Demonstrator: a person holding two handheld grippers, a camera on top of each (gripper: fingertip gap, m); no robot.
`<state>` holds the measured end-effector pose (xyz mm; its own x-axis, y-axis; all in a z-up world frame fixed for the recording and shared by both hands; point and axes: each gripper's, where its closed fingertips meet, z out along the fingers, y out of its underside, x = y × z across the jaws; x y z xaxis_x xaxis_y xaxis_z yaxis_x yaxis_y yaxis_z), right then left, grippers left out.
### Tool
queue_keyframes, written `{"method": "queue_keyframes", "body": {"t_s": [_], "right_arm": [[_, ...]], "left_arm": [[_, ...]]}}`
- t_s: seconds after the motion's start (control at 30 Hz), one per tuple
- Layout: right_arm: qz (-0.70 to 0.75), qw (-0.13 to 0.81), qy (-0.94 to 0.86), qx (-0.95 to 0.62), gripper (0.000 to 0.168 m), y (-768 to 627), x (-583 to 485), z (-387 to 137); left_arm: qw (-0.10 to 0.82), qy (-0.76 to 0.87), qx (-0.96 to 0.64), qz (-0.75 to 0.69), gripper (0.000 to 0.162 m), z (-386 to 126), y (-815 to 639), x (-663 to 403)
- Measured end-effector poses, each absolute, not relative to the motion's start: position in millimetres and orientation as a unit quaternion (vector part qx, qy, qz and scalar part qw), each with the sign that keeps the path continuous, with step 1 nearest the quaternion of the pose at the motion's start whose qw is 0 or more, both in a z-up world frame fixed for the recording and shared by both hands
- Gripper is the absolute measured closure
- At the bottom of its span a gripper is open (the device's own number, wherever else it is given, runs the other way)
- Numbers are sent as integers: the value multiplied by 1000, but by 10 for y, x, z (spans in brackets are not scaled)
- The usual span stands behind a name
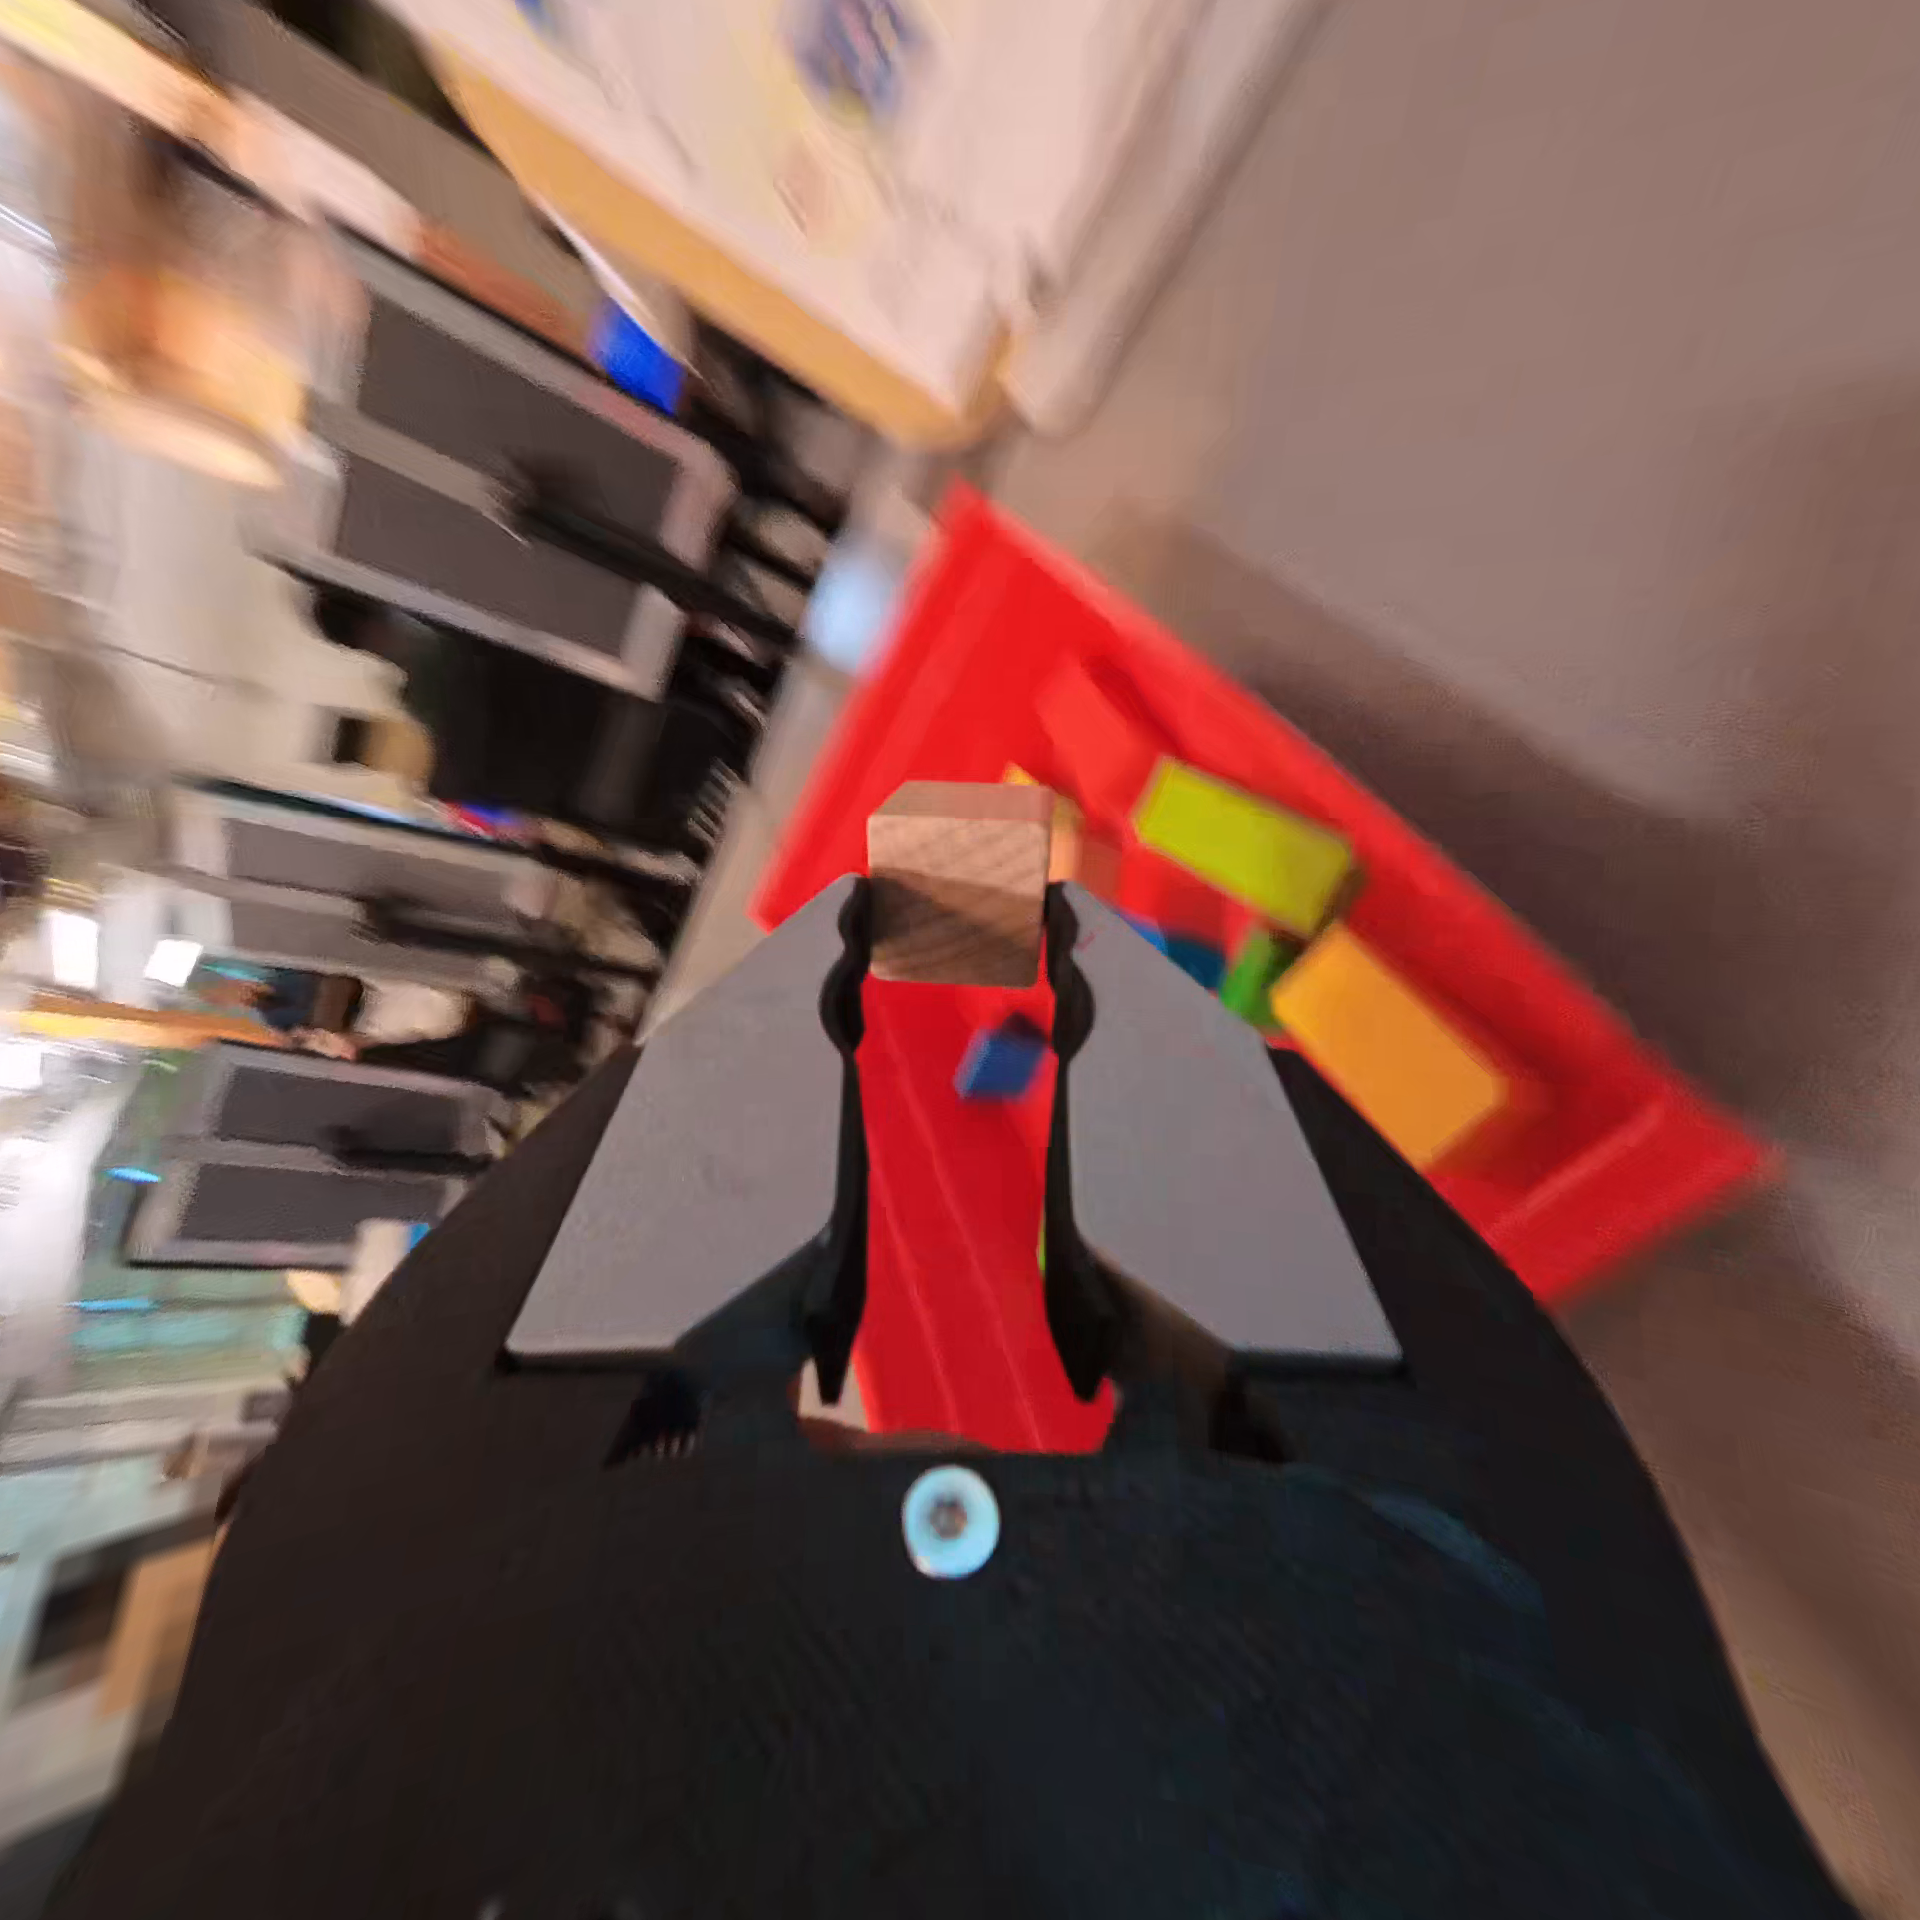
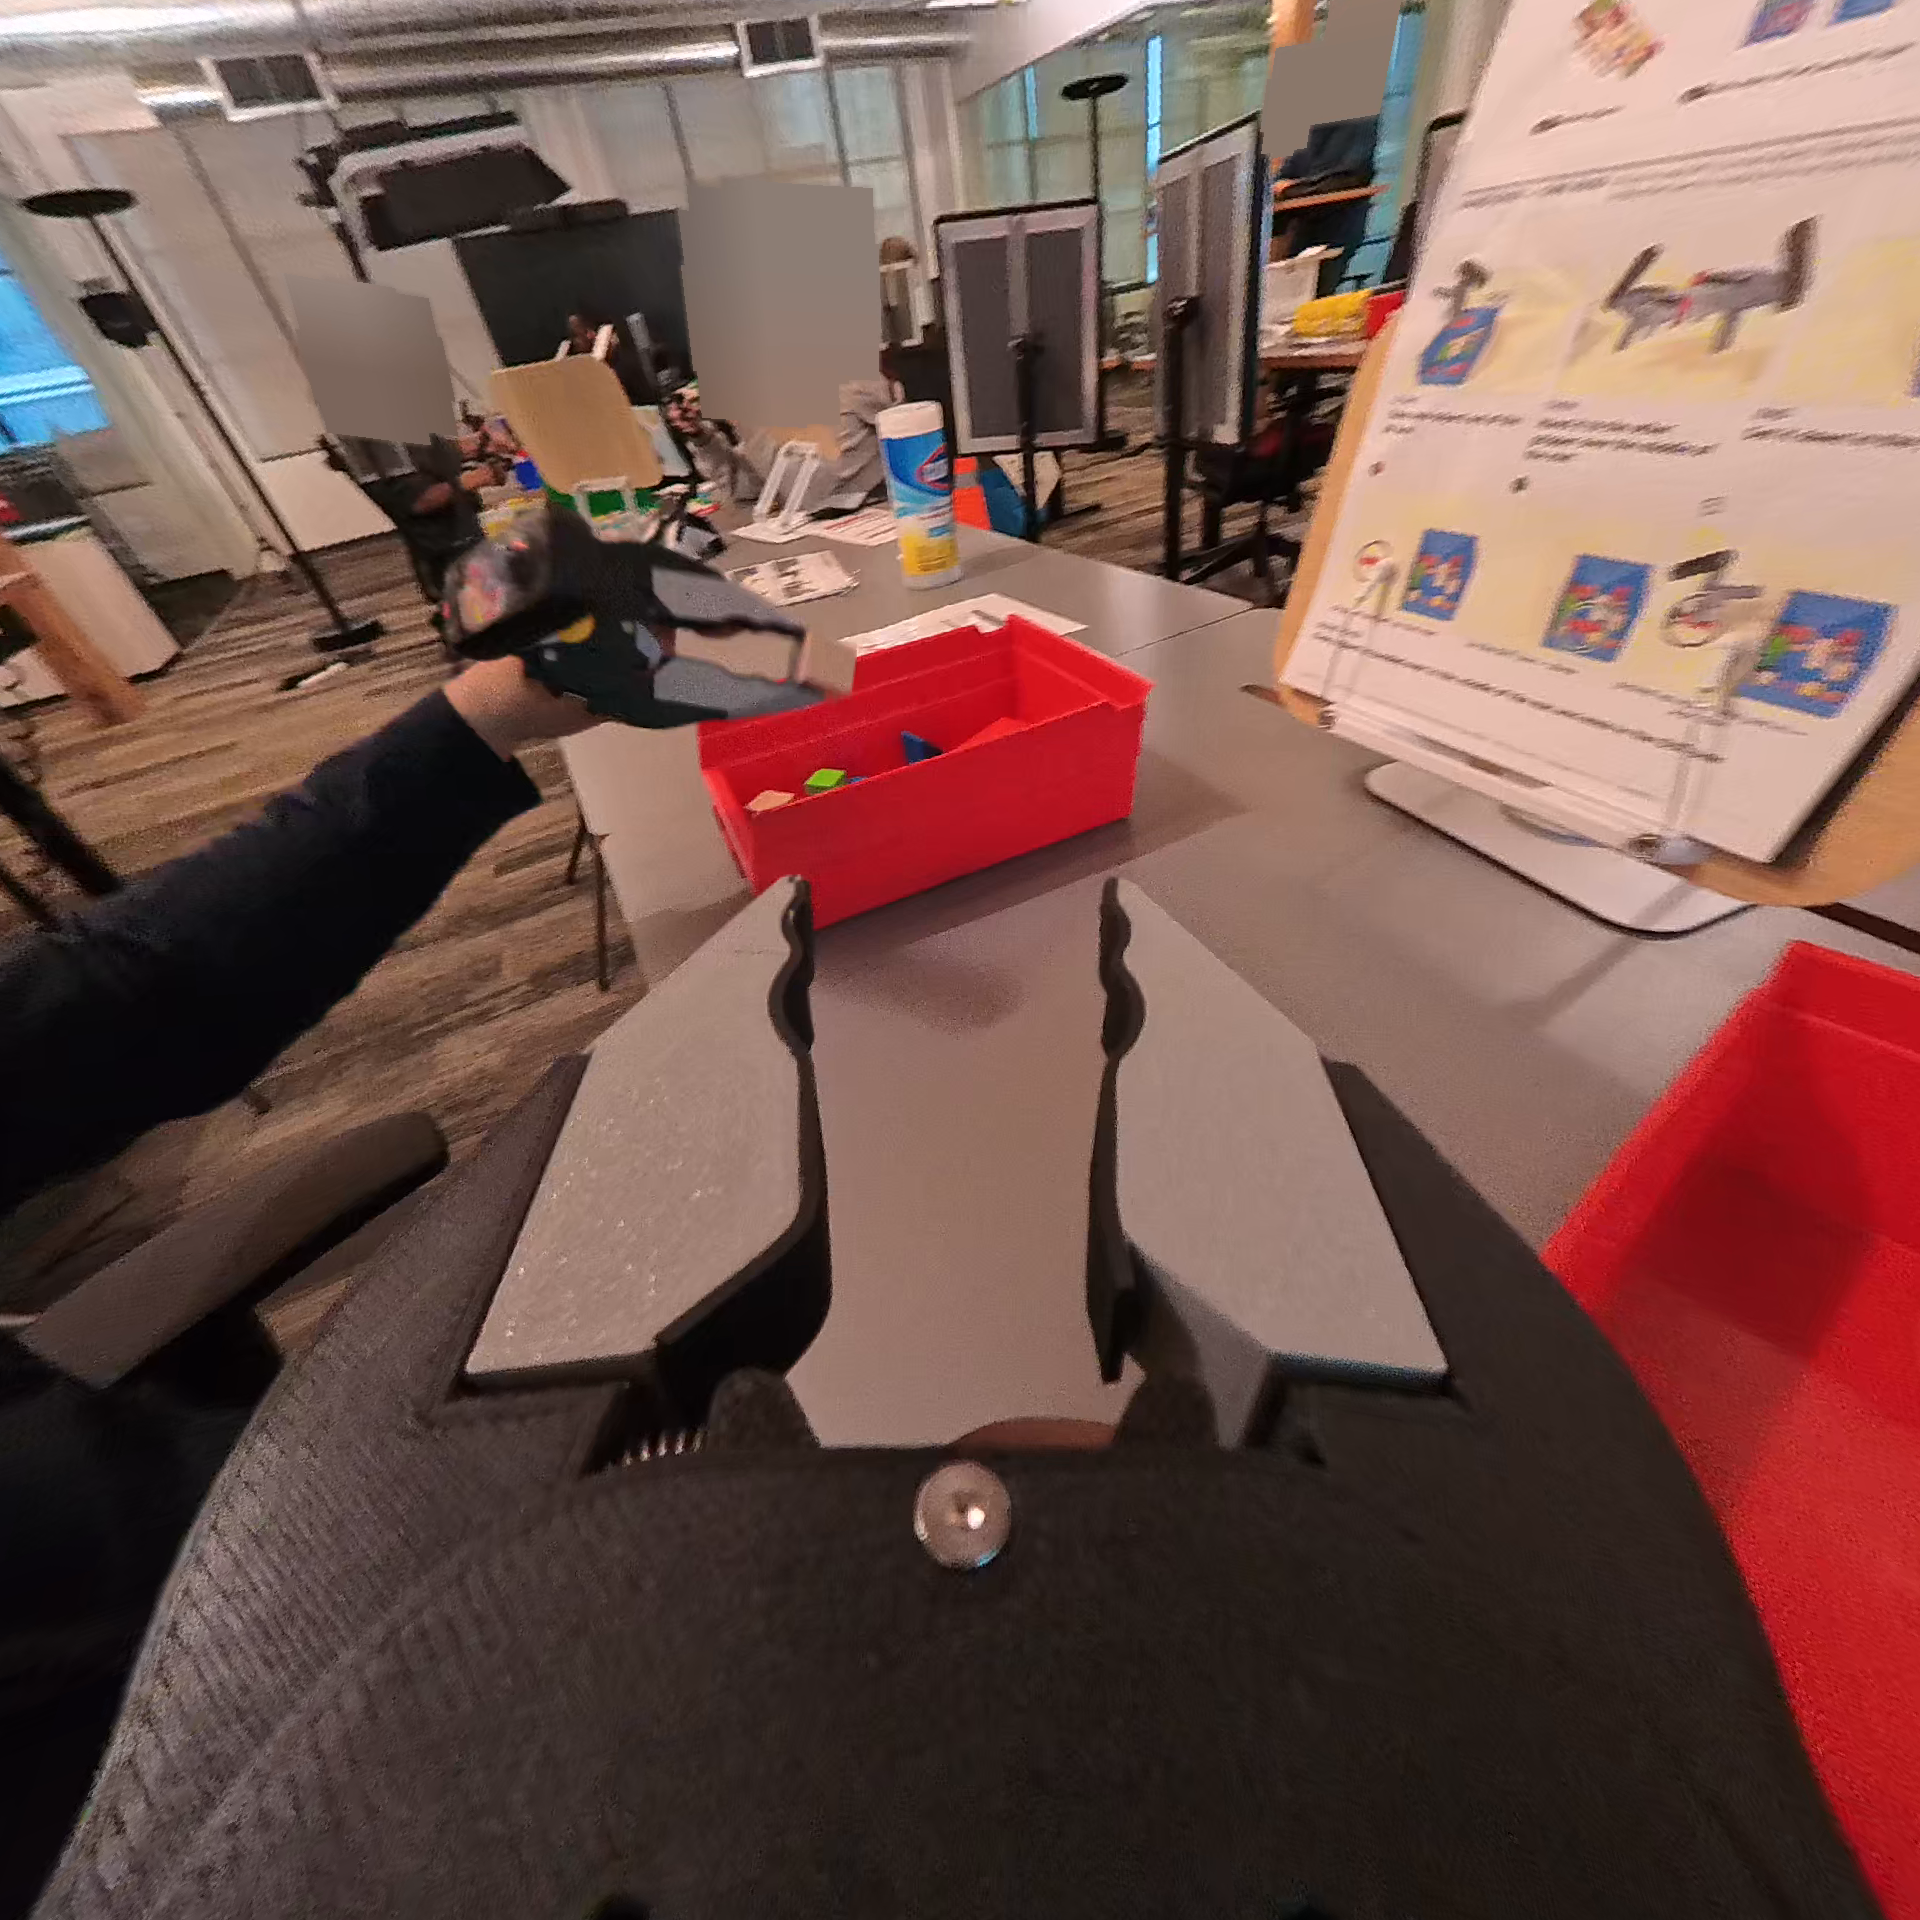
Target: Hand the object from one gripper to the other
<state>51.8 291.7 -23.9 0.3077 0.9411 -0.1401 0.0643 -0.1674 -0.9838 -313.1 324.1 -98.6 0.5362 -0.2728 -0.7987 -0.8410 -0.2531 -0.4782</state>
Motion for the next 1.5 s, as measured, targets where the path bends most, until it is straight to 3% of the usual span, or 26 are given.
{"method": "queue_keyframes", "body": {"t_s": [0.13,0.33,0.53,0.7,0.87,0.93,1.37,1.5], "right_arm": [[478,459,-437,-608,114,2630,235,-298],[583,333,-513,-534,114,1871,-165,-362],[665,202,-540,-475,113,1364,-291,-381],[666,201,-533,-482,122,1400,-329,-397],[668,187,-535,-482,120,1372,-389,-452],[672,179,-544,-470,135,1321,-398,-461],[667,225,-501,-503,138,1626,-479,-449],[667,258,-467,-521,138,1918,-338,-364]], "left_arm": [[678,395,-567,250,131,-357,2658,-2029],[775,475,-402,111,131,-308,1802,-774],[772,516,-357,104,131,-346,1564,-401],[770,523,-352,99,131,-357,1512,-362],[766,534,-344,98,131,-396,1468,-267],[766,534,-343,100,131,-401,1469,-253],[750,502,-428,55,132,-465,1666,-434],[754,476,-450,54,120,-404,1722,-548]]}}
